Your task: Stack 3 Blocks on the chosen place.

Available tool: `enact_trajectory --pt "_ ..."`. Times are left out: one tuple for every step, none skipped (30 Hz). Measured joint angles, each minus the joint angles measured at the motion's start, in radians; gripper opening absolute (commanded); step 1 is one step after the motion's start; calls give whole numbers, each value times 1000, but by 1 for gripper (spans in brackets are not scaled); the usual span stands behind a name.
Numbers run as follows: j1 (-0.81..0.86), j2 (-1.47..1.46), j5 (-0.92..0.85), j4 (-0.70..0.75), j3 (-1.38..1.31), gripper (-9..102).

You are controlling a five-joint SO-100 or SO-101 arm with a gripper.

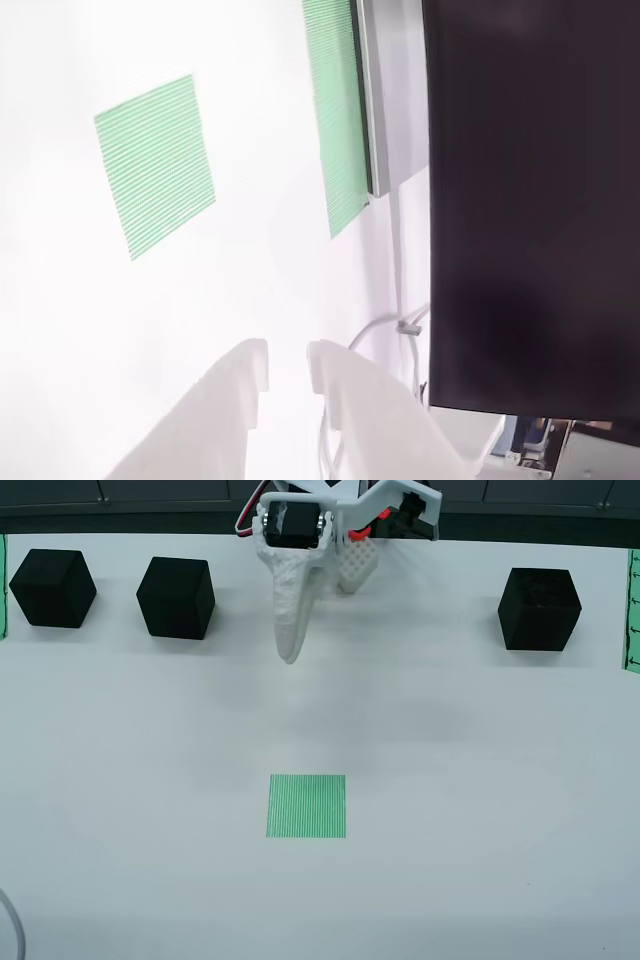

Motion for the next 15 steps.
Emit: enact_trajectory --pt "21 -51 0 8 -52 0" --pt "44 -104 0 18 -106 0" --pt "67 -161 0 34 -160 0" --pt "97 -216 0 51 -218 0" --pt "124 -275 0 72 -276 0" --pt "149 -333 0 98 -337 0" --pt "178 -394 0 129 -402 0" --pt "204 -457 0 155 -462 0" --pt "236 -520 -15 190 -525 0" --pt "261 -586 -44 227 -589 0" --pt "285 -647 -83 259 -647 0" --pt "304 -707 -135 302 -704 0" --pt "319 -772 -207 345 -759 0" --pt "342 -831 -279 383 -804 0" --pt "373 -890 -344 422 -845 0"
